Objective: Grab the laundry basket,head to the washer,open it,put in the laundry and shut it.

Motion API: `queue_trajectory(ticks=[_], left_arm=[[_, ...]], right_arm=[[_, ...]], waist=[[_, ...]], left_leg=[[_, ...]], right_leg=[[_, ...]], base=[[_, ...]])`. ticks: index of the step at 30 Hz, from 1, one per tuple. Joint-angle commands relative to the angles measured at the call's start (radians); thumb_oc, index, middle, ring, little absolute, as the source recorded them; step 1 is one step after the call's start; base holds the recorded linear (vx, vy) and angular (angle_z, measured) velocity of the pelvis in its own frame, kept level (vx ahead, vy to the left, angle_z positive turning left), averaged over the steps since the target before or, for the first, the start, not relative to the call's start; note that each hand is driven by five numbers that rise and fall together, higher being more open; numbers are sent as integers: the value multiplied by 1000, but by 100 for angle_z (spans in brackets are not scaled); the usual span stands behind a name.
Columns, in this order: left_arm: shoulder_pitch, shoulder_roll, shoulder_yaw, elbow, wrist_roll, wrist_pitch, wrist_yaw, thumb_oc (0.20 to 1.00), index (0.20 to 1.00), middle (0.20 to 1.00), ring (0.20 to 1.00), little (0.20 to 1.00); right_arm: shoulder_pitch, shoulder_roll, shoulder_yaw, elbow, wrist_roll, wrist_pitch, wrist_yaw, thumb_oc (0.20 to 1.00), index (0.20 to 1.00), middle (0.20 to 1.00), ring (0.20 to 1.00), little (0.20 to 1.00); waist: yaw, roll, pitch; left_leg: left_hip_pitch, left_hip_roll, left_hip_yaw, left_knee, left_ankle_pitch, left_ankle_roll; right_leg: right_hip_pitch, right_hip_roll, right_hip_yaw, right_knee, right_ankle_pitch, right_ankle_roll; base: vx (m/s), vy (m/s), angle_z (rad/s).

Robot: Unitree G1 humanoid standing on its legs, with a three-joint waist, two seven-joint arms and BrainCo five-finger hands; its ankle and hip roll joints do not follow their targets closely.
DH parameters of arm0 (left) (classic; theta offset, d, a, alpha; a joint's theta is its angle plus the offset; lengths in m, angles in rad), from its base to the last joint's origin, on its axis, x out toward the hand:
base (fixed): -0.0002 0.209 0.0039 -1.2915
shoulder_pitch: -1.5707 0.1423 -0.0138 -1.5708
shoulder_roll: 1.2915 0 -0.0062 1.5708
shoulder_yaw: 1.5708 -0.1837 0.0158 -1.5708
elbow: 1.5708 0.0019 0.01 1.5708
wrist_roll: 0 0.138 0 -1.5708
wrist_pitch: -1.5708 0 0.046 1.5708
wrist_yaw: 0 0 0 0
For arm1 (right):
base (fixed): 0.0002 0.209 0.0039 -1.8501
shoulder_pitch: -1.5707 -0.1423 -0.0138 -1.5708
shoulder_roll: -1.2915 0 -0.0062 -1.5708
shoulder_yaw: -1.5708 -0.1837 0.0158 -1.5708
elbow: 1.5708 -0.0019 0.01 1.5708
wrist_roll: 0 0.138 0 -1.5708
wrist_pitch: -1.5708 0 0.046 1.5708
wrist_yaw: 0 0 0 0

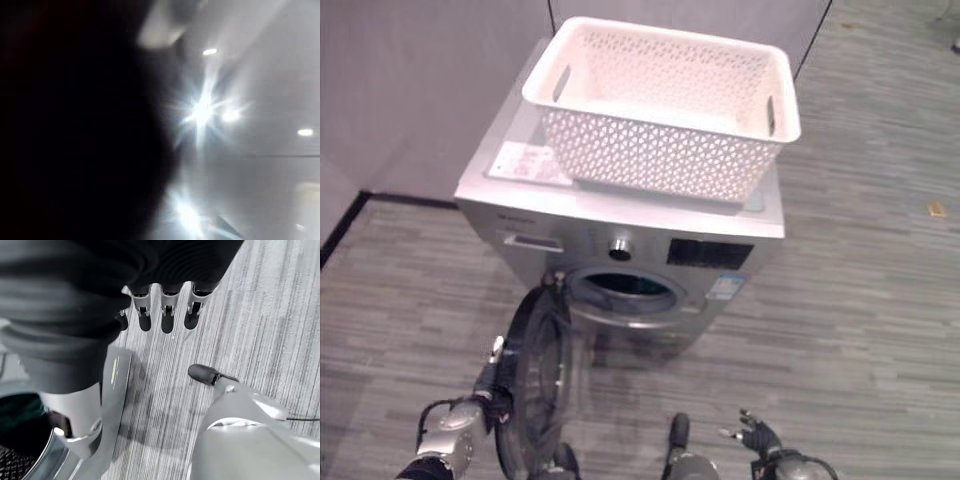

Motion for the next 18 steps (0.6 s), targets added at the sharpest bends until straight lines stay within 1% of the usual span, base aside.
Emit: queue_trajectory(ticks=[1,2,3,4,5,6,7,8,9,10,11,12,13,14,15,16,17,18], left_arm=[[-162,-145,-79,-35,38,-45,-40,1000,1000,1000,1000,1000],[-165,-152,-78,-33,37,-46,-39,1000,1000,1000,1000,1000],[-178,-162,-84,-25,33,-46,-34,1000,1000,1000,1000,1000],[-177,-170,-85,-27,32,-46,-34,1000,1000,1000,1000,1000],[-197,-180,-96,-21,27,-45,-34,1000,1000,1000,1000,1000],[-225,-192,-106,-11,28,-49,-27,1000,1000,1000,1000,1000],[-253,-200,-112,-5,31,-50,-25,1000,1000,1000,1000,1000],[-254,-200,-112,-4,31,-50,-25,1000,1000,1000,1000,1000],[-270,-205,-110,1,28,-53,-21,1000,1000,1000,1000,1000],[-279,-214,-111,9,29,-57,-16,1000,1000,1000,1000,1000],[-334,-235,-131,33,23,-60,-5,1000,1000,1000,1000,1000],[-354,-248,-133,50,24,-64,4,1000,1000,1000,1000,1000],[-381,-267,-136,81,23,-69,14,1000,1000,1000,1000,1000],[-409,-288,-135,111,11,-72,23,1000,1000,1000,1000,1000],[-450,-322,-117,145,-26,-79,40,1000,1000,1000,1000,1000],[-452,-323,-116,147,-26,-80,40,1000,1000,1000,1000,1000],[-496,-365,-117,176,-44,-81,56,1000,1000,1000,1000,1000],[-506,-374,-113,176,-59,-83,64,1000,1000,1000,1000,1000]], right_arm=[[-37,-83,-18,4,-8,-6,13,1000,1000,1000,1000,1000],[-37,-81,-18,5,-5,-5,14,1000,1000,1000,1000,1000],[-35,-88,-6,7,-7,-3,13,1000,1000,1000,1000,1000],[-29,-92,-3,4,-10,-3,16,1000,1000,1000,1000,1000],[-32,-102,2,4,-13,-3,16,1000,1000,1000,1000,1000],[-38,-110,0,8,-16,-2,11,1000,1000,1000,1000,1000],[-38,-117,3,-1,-20,-2,7,1000,1000,1000,1000,1000],[-39,-117,3,-1,-20,-2,7,1000,1000,1000,1000,1000],[-37,-121,4,-9,-21,-1,6,1000,1000,1000,1000,1000],[-38,-126,5,-12,-20,-1,4,1000,1000,1000,1000,1000],[-50,-141,-15,-17,2,-3,-14,1000,1000,1000,1000,1000],[-52,-140,-24,-19,13,-4,-20,1000,1000,1000,1000,1000],[-54,-145,-36,-16,20,-7,-27,1000,1000,1000,1000,1000],[-56,-148,-47,-15,25,-5,-35,1000,1000,1000,1000,1000],[-47,-148,-67,-24,35,-5,-47,1000,1000,1000,1000,1000],[-47,-149,-68,-24,35,-4,-47,1000,1000,1000,1000,1000],[-28,-153,-93,-55,45,-5,-60,1000,1000,1000,1000,1000],[-22,-149,-105,-66,51,-5,-68,1000,1000,1000,1000,1000]], waist=[[-42,60,-9],[-44,67,-16],[-43,75,-25],[-44,82,-31],[-39,90,-30],[-32,95,-24],[-39,88,-22],[-39,88,-22],[-42,80,-22],[-42,71,-20],[-52,41,-13],[-57,27,-12],[-67,13,-11],[-81,3,-13],[-105,1,-15],[-107,3,-13],[-158,5,-23],[-178,9,-27]], left_leg=[[-38,92,-80,-27,145,-15],[-36,92,-80,-49,160,-18],[-39,101,-79,-65,193,-29],[-51,105,-81,-72,200,-34],[-70,116,-79,-72,243,-49],[-107,131,-84,-72,316,-70],[-115,126,-60,-72,302,-66],[-116,125,-61,-72,302,-65],[-108,104,-58,-72,270,-48],[-104,70,-74,-64,235,-32],[-125,14,-114,65,138,-9],[-122,-14,-121,109,66,7],[-116,-40,-116,169,-7,19],[-96,-58,-92,200,-62,31],[-57,-96,-80,269,-138,49],[-57,-94,-83,273,-141,50],[9,-127,-20,230,-198,80],[30,-134,-2,206,-196,83]], right_leg=[[13,-31,-13,49,-99,54],[14,-25,-12,36,-98,52],[18,-14,-13,9,-94,53],[11,-11,-19,8,-100,51],[3,-9,-35,8,-107,55],[-6,-6,-59,8,-113,45],[-12,-13,-74,8,-115,37],[-12,-14,-75,8,-115,38],[-18,-18,-80,8,-116,36],[-18,-23,-79,8,-114,40],[-21,-39,-89,8,-102,32],[-20,-47,-88,8,-99,33],[-16,-55,-94,8,-90,35],[-15,-64,-109,8,-84,38],[-12,-72,-130,8,-70,42],[-9,-71,-133,8,-70,43],[-4,-91,-179,8,-41,55],[-6,-99,-191,8,-21,61]], base=[[12,-144,-1],[-13,-193,-1],[-33,-133,1],[-86,-160,1],[-162,-140,2],[-220,-166,13],[-165,-123,29],[-120,-82,41],[-55,-47,33],[-166,-142,16],[-159,-146,8],[-187,-169,30],[-128,-103,53],[-170,-74,61],[-130,-28,55],[-174,53,67],[-156,106,137],[-193,153,156]])
